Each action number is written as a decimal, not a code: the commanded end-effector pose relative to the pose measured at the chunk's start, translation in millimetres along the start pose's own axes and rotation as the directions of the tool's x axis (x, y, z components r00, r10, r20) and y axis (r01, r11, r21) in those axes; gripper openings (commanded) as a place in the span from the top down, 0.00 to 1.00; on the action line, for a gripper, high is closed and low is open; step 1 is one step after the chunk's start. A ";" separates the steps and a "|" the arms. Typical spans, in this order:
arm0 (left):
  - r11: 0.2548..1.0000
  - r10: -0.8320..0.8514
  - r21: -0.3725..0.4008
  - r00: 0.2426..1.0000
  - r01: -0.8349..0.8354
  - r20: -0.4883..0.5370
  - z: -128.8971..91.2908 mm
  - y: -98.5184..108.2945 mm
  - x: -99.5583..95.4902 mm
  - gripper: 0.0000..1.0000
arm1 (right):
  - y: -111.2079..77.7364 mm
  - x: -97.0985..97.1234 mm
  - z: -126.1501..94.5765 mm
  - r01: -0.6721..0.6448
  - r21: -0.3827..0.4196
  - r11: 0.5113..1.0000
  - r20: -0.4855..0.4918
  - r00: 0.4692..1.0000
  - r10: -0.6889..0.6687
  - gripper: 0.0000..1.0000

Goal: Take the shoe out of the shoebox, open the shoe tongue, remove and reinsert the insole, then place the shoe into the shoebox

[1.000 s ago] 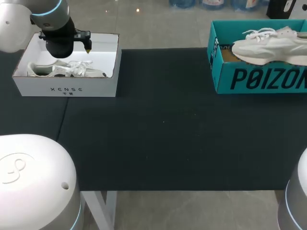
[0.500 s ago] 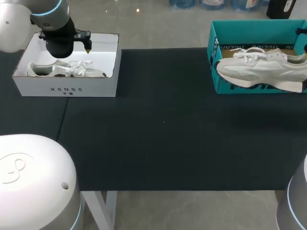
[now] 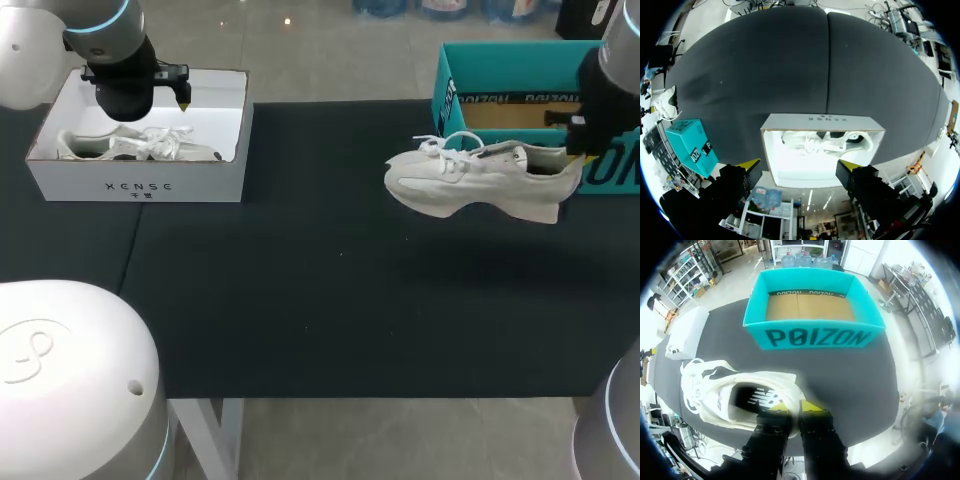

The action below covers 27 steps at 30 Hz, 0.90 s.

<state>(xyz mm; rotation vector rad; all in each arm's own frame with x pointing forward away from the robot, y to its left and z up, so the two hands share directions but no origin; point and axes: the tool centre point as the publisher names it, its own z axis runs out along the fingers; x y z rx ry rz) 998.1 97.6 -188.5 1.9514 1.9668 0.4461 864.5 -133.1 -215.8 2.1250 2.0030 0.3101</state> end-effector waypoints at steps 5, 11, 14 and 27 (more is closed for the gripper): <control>1.000 0.001 -0.001 1.000 -0.001 0.000 -0.2 -0.3 0.3 0.00 | -5.2 -2.0 -1.2 -0.003 -0.326 0.945 -0.006 1.000 0.001 1.00; 1.000 0.001 -0.001 1.000 -0.001 0.000 -0.2 -0.3 0.3 0.00 | -5.2 -2.0 -1.2 -0.003 -0.326 0.945 -0.006 1.000 0.001 1.00; 1.000 0.001 -0.001 1.000 -0.001 0.000 -0.2 -0.3 0.3 0.00 | -5.2 -2.0 -1.2 -0.003 -0.326 0.945 -0.006 1.000 0.001 1.00; 1.000 0.001 -0.001 1.000 -0.001 0.000 -0.2 -0.3 0.3 0.00 | -30.3 16.1 23.5 0.011 -0.288 0.958 -0.004 1.000 -0.012 1.00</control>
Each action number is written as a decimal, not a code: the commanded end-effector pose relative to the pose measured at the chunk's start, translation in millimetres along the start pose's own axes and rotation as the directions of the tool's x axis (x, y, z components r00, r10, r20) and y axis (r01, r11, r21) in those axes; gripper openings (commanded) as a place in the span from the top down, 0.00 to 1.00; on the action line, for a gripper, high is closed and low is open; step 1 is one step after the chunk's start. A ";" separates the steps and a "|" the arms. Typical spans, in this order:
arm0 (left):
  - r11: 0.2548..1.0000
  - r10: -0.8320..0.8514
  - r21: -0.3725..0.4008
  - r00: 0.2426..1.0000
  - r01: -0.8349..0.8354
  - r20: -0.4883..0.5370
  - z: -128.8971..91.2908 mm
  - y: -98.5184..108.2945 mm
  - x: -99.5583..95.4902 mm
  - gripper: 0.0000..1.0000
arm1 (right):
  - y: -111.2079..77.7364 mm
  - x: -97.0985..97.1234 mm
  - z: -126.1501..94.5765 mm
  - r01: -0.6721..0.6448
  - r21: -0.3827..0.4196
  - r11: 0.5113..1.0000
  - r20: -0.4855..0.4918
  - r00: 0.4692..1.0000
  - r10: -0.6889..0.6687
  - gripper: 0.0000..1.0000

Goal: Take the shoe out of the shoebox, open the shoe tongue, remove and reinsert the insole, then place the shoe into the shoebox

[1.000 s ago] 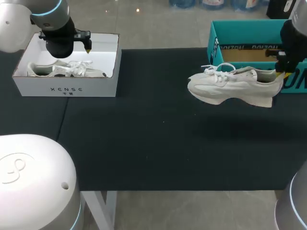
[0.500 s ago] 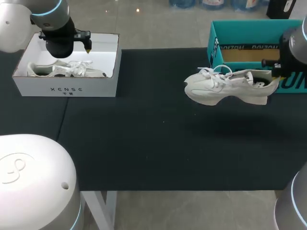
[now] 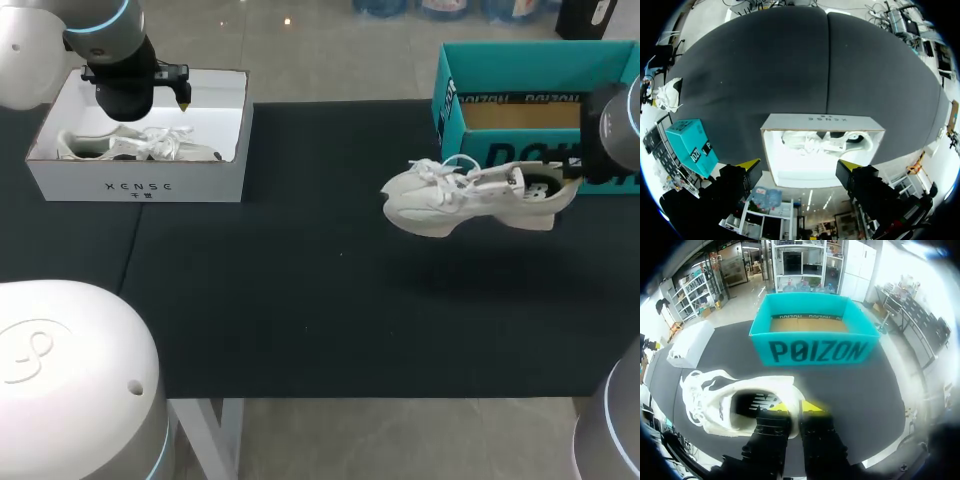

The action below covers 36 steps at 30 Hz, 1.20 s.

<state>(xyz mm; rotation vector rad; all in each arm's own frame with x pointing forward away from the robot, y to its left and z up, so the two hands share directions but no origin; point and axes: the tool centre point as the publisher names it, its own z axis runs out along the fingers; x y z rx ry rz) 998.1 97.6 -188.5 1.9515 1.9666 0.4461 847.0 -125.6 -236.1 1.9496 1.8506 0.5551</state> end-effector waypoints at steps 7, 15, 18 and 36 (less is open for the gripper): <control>1.000 0.001 -0.001 1.000 -0.001 0.000 -0.2 -0.3 0.4 0.00 | -30.7 52.5 20.3 0.002 0.032 0.999 0.010 1.000 -0.002 1.00; 1.000 0.001 -0.001 1.000 -0.001 0.000 -0.2 -0.3 0.4 0.00 | -51.2 113.9 31.8 0.004 0.061 0.998 0.049 0.999 -0.007 1.00; 1.000 0.001 -0.001 1.000 -0.001 0.000 -0.2 -0.3 0.4 0.00 | -57.4 129.6 39.7 0.014 0.086 0.996 0.091 0.996 -0.021 1.00; 1.000 0.001 -0.001 1.000 -0.001 0.000 -0.2 -0.3 0.4 0.00 | -78.4 132.8 63.0 -0.051 0.187 0.981 0.118 0.993 0.029 1.00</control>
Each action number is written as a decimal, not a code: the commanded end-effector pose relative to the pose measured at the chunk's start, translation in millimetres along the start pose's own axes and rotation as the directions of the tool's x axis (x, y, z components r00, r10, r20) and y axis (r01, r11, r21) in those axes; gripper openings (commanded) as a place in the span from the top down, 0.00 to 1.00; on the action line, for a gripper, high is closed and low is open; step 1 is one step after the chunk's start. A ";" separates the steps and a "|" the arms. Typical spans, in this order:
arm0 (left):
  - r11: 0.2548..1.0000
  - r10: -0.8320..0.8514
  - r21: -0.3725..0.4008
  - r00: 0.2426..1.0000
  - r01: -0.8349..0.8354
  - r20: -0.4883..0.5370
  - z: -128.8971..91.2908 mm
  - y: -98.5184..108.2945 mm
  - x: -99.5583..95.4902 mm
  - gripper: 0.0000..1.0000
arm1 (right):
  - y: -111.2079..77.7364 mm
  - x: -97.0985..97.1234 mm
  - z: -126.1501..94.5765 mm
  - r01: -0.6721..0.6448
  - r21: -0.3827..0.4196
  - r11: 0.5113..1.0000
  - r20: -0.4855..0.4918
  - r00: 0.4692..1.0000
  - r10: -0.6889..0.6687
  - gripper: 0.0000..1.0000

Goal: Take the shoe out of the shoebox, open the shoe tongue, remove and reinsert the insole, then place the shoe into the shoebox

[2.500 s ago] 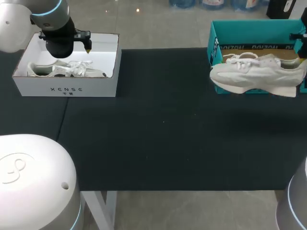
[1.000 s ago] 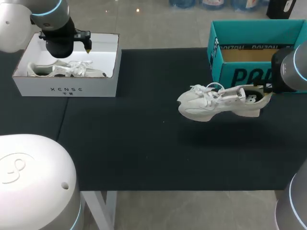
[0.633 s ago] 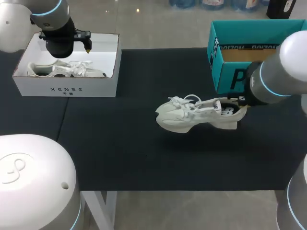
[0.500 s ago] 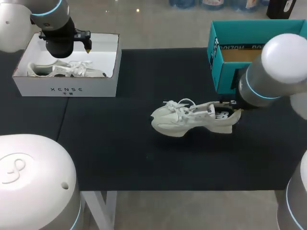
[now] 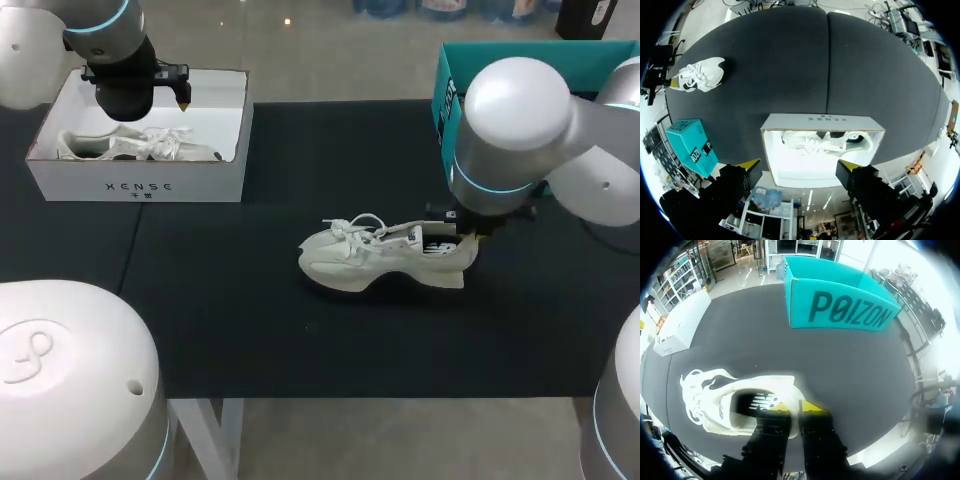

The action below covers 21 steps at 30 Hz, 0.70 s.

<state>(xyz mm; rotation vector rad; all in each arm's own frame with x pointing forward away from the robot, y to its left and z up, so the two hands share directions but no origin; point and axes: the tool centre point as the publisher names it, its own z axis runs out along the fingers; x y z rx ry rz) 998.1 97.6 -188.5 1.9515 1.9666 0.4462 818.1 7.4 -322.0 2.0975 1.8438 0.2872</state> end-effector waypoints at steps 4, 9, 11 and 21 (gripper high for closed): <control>1.000 0.001 -0.001 1.000 -0.001 0.000 -0.2 -0.3 0.4 0.00 | -3.9 1.6 15.4 0.016 0.029 0.999 -0.004 1.000 -0.016 1.00; 1.000 0.001 -0.001 1.000 -0.001 0.000 -0.2 -0.3 0.4 0.00 | -9.0 -3.0 24.5 0.028 0.050 0.998 -0.024 0.999 -0.027 1.00; 1.000 0.001 -0.001 1.000 -0.001 0.000 -0.2 -0.3 0.4 0.00 | -10.1 -4.6 28.1 0.034 0.055 0.998 -0.035 0.999 -0.032 1.00; 1.000 0.001 -0.001 1.000 -0.001 0.000 -0.2 -0.3 0.4 0.00 | -12.9 -7.2 43.3 0.044 0.075 0.996 -0.042 0.998 -0.041 1.00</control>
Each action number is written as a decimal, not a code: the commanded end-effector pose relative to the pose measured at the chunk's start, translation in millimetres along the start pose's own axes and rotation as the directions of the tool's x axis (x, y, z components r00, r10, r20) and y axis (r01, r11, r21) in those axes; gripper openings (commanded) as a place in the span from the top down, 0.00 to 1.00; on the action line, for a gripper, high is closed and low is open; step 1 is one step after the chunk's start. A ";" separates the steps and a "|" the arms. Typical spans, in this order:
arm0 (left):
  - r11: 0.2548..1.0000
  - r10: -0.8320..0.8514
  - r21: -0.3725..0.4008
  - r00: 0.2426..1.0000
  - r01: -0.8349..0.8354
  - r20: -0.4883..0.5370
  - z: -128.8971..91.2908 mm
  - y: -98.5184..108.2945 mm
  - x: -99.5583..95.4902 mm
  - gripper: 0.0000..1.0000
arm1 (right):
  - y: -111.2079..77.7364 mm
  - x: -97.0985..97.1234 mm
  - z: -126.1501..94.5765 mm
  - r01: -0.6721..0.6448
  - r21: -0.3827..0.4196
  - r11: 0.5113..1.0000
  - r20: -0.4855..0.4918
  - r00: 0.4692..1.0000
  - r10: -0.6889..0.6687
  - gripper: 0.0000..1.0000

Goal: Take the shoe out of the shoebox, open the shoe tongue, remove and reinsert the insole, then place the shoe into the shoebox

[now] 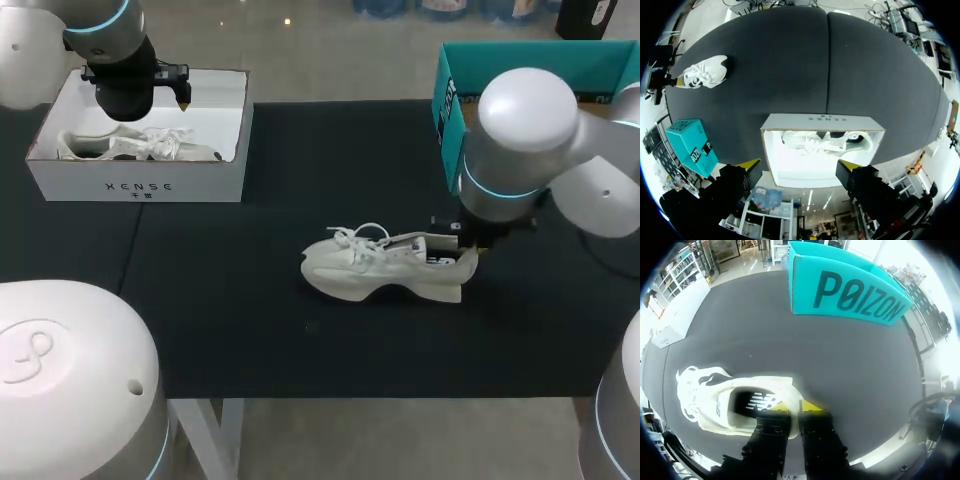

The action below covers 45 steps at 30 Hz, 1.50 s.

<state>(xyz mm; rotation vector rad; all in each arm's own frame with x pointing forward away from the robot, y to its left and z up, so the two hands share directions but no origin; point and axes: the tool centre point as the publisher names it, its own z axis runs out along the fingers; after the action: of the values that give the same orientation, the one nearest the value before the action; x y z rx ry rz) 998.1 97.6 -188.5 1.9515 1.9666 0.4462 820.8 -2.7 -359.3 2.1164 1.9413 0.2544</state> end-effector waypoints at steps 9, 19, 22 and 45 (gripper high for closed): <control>1.000 0.001 -0.001 1.000 -0.001 0.000 -0.2 -0.3 0.4 0.00 | 4.1 -6.4 -13.6 -0.016 -0.055 0.998 0.009 1.000 0.017 0.00; 1.000 0.001 -0.001 1.000 -0.001 0.000 -0.2 -0.3 0.4 0.00 | 27.6 -14.2 -79.6 0.014 -0.070 0.997 -0.119 0.993 -0.022 0.00; 1.000 0.001 -0.001 1.000 -0.001 0.000 -0.2 -0.3 0.4 0.00 | 30.1 -13.9 -86.7 0.142 0.015 0.990 -0.216 0.967 -0.136 0.00; 1.000 0.001 -0.001 1.000 -0.001 0.000 -0.2 -0.3 0.4 0.00 | 22.1 -19.2 -96.3 0.672 -0.150 0.725 -0.364 0.644 -0.672 0.00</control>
<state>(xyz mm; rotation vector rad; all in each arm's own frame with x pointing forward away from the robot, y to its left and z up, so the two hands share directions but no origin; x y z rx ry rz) 998.1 97.5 -188.5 1.9516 1.9665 0.4461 816.9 -7.4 -264.8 1.7704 2.4408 0.5000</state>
